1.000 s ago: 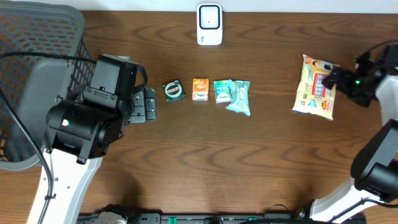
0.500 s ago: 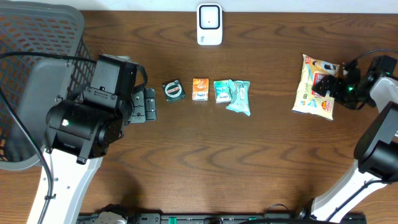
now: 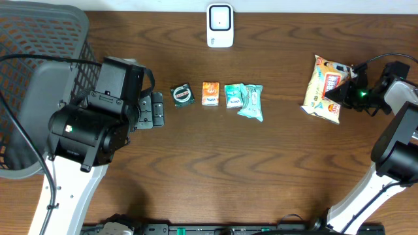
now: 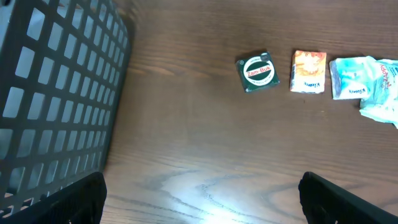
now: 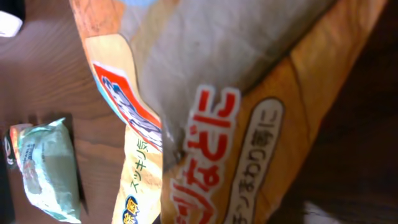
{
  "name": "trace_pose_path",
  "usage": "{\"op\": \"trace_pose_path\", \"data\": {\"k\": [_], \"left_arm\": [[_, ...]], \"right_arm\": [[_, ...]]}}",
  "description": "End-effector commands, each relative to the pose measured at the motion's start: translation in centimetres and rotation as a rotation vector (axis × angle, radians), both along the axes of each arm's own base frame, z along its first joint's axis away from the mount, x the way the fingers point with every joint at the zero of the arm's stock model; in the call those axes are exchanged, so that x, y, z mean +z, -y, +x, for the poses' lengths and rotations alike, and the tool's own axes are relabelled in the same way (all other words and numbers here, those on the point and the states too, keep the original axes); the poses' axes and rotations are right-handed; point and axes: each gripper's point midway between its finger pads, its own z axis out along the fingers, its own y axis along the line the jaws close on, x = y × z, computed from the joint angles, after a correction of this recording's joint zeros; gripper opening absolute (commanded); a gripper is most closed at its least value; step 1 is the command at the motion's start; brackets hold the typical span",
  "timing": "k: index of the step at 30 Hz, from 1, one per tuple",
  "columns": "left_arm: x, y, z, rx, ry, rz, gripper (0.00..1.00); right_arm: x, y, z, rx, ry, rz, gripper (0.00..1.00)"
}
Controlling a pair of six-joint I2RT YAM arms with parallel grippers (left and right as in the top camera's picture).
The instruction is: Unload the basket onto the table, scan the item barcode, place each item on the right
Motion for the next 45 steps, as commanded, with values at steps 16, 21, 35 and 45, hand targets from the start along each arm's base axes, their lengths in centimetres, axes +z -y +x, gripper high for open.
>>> {"op": "trace_pose_path", "data": {"k": [16,21,35,45], "left_arm": [[0.2,-0.4,0.2,0.006,0.004,0.019,0.98],[0.2,-0.4,0.2,0.006,0.004,0.019,0.98],[0.2,-0.4,0.2,0.006,0.004,0.019,0.98],[0.2,-0.4,0.2,0.006,0.004,0.019,0.98]], "right_arm": [[11.6,4.6,-2.5,-0.217,-0.079,-0.858,0.01],[10.0,3.6,-3.2,-0.245,-0.174,-1.027,0.01],[2.9,-2.8,-3.6,-0.023,-0.310,-1.050,0.01],[3.5,-10.2,-2.7,0.121,-0.200,-1.034,0.20]]}}
